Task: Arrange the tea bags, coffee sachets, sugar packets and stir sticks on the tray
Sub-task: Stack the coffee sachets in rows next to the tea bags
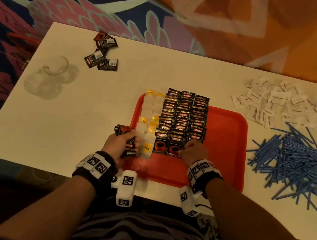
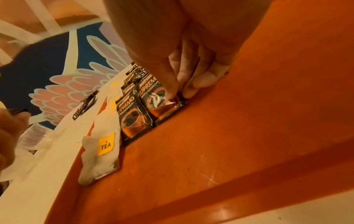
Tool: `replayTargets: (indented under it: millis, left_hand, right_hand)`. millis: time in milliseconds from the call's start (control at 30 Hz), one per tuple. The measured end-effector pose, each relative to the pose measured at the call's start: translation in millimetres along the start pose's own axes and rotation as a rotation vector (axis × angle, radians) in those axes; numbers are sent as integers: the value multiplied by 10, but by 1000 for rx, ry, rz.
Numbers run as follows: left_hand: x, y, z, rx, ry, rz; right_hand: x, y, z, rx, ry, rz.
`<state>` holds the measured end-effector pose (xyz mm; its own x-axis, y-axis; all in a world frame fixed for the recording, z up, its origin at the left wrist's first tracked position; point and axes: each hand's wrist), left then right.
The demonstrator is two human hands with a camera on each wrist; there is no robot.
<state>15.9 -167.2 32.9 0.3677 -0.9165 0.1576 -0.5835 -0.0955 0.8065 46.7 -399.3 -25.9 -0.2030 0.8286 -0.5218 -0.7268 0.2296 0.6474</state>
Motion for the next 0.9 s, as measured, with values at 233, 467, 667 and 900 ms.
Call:
replayTargets:
  millis: [233, 467, 667, 900]
  left_hand:
    - [5, 0, 1, -19, -23, 9]
    - [92, 31, -37, -65, 7, 92]
    - [266, 110, -108, -61, 40, 134]
    - [485, 124, -123, 51, -230, 106]
  right_hand:
    - [-4, 36, 3, 2, -20, -25]
    - [-80, 98, 16, 4, -45, -37]
    - [-264, 202, 110, -103, 33, -28]
    - [-384, 468, 468, -233, -117, 201]
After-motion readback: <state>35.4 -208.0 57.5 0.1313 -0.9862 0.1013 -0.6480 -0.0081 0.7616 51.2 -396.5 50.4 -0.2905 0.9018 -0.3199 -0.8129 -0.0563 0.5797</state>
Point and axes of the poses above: each hand's wrist, its own y-axis away from the middle knuckle, its own x-axis out of the palm, z = x × y, and after that the axes turned 7 degrees about -y, right-handed
